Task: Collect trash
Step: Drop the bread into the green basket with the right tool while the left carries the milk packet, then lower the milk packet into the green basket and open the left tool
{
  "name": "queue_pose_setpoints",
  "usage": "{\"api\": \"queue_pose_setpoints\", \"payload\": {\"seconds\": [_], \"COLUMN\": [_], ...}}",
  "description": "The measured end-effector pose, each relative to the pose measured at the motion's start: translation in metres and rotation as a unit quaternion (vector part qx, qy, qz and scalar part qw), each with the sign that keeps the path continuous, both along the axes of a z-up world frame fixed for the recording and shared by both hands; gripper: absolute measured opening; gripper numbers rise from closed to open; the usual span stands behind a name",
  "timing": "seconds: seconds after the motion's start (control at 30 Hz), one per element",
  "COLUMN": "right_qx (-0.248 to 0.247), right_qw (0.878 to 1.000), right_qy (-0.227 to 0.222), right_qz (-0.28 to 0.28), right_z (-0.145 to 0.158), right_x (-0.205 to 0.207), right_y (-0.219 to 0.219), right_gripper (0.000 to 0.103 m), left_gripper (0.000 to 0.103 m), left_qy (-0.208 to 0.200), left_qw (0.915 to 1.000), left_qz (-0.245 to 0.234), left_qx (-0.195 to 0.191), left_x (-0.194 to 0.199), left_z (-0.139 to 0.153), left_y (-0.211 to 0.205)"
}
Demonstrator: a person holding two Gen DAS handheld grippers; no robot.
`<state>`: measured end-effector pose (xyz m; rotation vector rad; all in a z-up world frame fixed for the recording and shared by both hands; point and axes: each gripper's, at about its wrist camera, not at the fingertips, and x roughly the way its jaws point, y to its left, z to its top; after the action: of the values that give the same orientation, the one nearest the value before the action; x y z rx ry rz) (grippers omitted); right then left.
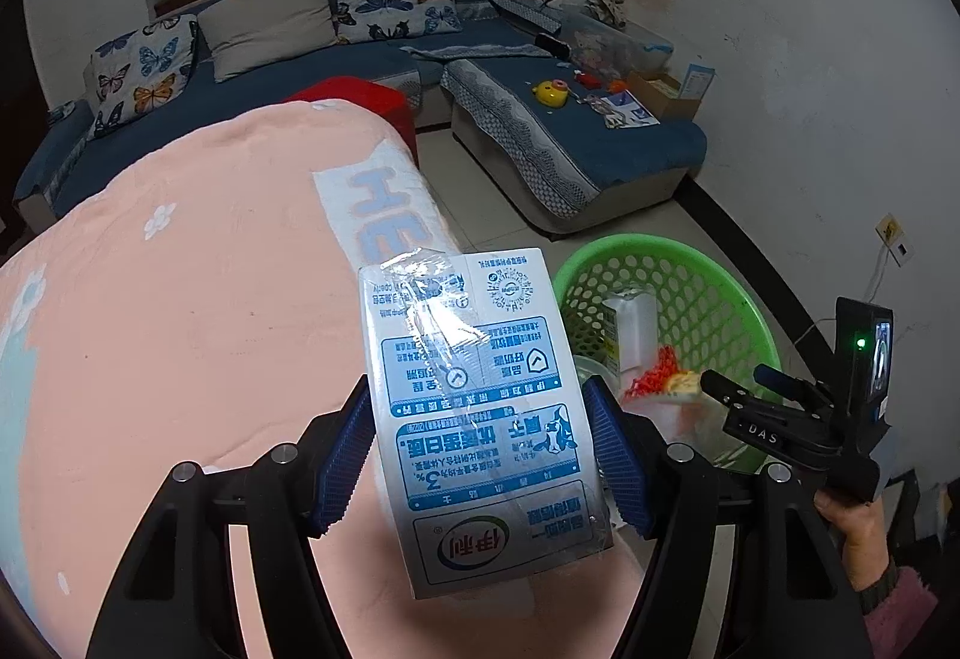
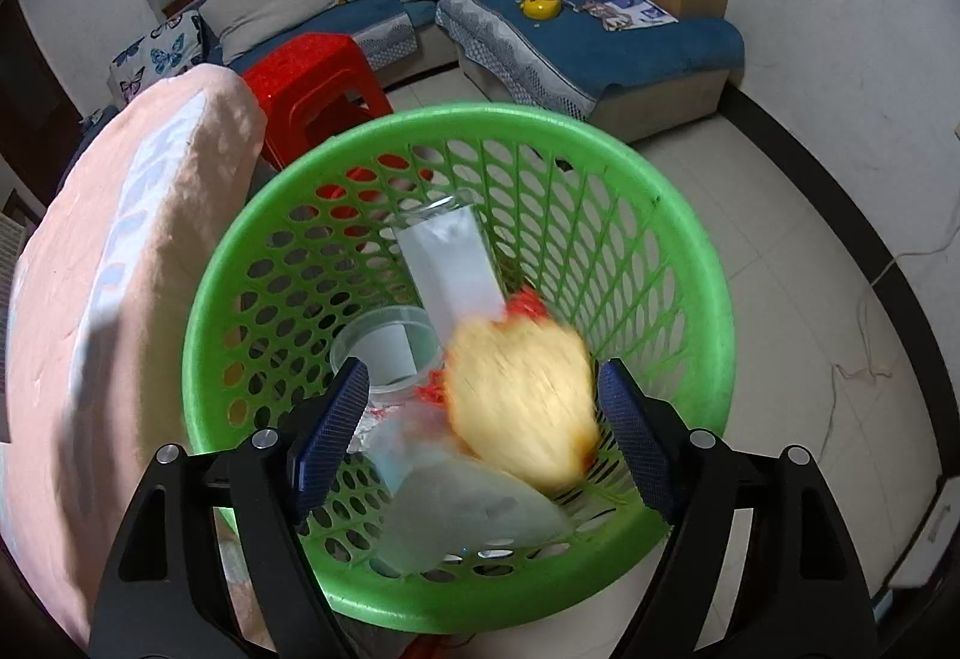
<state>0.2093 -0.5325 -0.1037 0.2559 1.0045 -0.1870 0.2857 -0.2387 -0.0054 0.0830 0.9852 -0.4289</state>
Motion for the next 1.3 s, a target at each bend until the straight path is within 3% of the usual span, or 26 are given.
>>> {"api": "queue_pose_setpoints", "payload": {"seconds": [0.63,1.2,1.3], "right_qx": [-0.006,-0.009,-0.011], "right_qw": [0.999,0.997,0.997], "right_qy": [-0.033,-0.043,-0.044], "right_qz": [-0.027,-0.057,-0.057], "right_z": [0.022,0.023,0.021], "right_x": [-0.054,-0.101,-0.105], "right_y": [-0.028,-0.056,-0.053], "right_gripper": [0.082,0.083,0.083], "left_gripper": [0.066,0.067,0.068], "left_qy": [0.021,0.063,0.055], "left_qw": [0.9969,0.9894,0.9881], "left_qz": [-0.075,-0.131,-0.142], "left_qx": [-0.007,0.008,0.018], "left_x": [0.003,0.001,-0.001], "left_z": [-0.024,-0.078,-0.082], "left_y": [-0.086,-0.159,-0.164]}}
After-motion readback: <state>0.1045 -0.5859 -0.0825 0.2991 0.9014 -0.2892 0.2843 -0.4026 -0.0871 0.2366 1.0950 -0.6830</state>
